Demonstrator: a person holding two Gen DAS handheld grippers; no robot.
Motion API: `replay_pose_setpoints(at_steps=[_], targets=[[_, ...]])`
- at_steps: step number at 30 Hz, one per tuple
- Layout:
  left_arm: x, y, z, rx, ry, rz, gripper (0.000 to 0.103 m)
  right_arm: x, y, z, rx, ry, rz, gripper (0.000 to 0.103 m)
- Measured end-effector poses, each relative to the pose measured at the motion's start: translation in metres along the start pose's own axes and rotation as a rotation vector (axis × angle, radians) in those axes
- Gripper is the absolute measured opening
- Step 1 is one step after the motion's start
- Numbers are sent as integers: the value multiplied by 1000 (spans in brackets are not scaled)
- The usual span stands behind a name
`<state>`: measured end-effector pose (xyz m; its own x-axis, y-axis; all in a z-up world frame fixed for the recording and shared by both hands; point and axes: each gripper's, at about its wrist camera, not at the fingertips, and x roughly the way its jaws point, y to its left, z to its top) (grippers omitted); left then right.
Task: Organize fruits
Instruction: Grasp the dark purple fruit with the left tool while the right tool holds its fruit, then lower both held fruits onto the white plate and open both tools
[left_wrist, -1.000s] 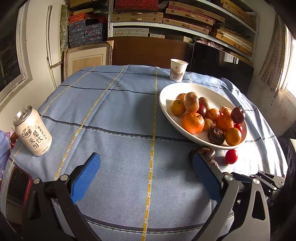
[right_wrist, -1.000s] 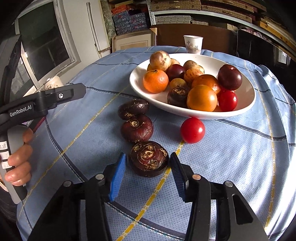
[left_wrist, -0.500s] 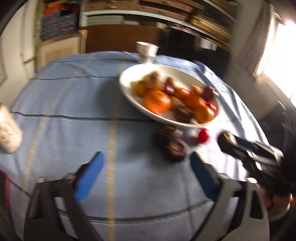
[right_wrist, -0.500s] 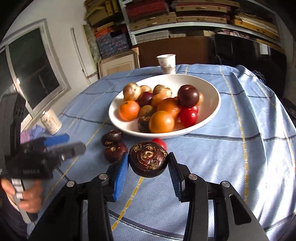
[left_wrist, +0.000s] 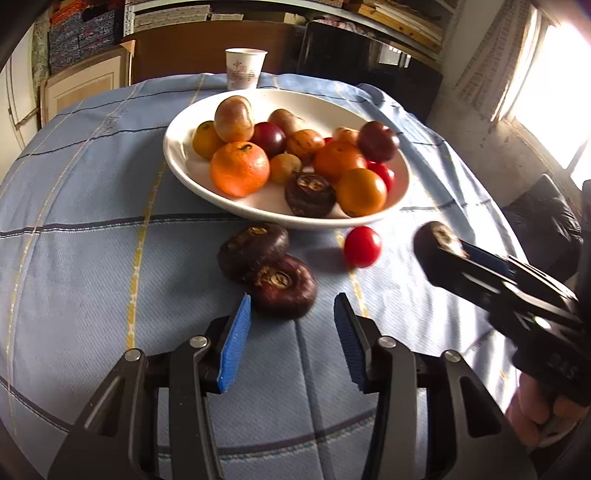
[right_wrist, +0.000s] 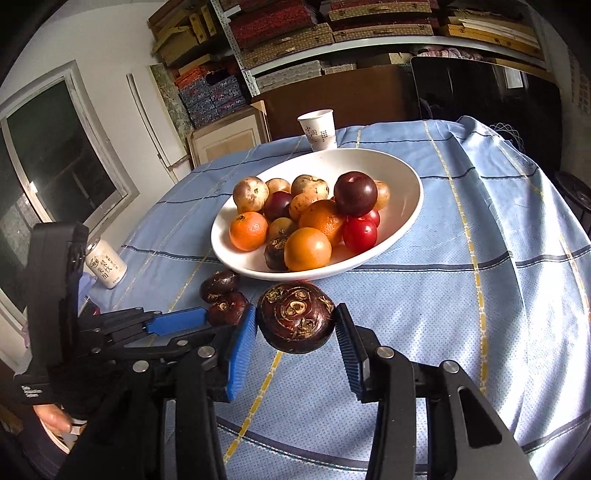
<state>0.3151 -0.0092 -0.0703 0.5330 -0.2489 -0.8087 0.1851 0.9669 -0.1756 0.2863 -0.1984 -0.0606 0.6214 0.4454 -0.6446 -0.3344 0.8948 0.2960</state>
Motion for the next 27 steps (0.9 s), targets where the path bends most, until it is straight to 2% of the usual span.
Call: replay_pose_setpoints(at_steps=[4,14,17,27], targets=[[12,5,6,-23,28,19,45,-2,0,0,1,-3,2,44],[20,-8,11,15,19,107,46,-1,0,-2,1,6,1,44],[23,-15,11,44,10,150,42,-1,-1,-2,0,9,-5,44],[3,-13,-8,22,-8,101,41,0,-2,-1,5,12,-11,44]])
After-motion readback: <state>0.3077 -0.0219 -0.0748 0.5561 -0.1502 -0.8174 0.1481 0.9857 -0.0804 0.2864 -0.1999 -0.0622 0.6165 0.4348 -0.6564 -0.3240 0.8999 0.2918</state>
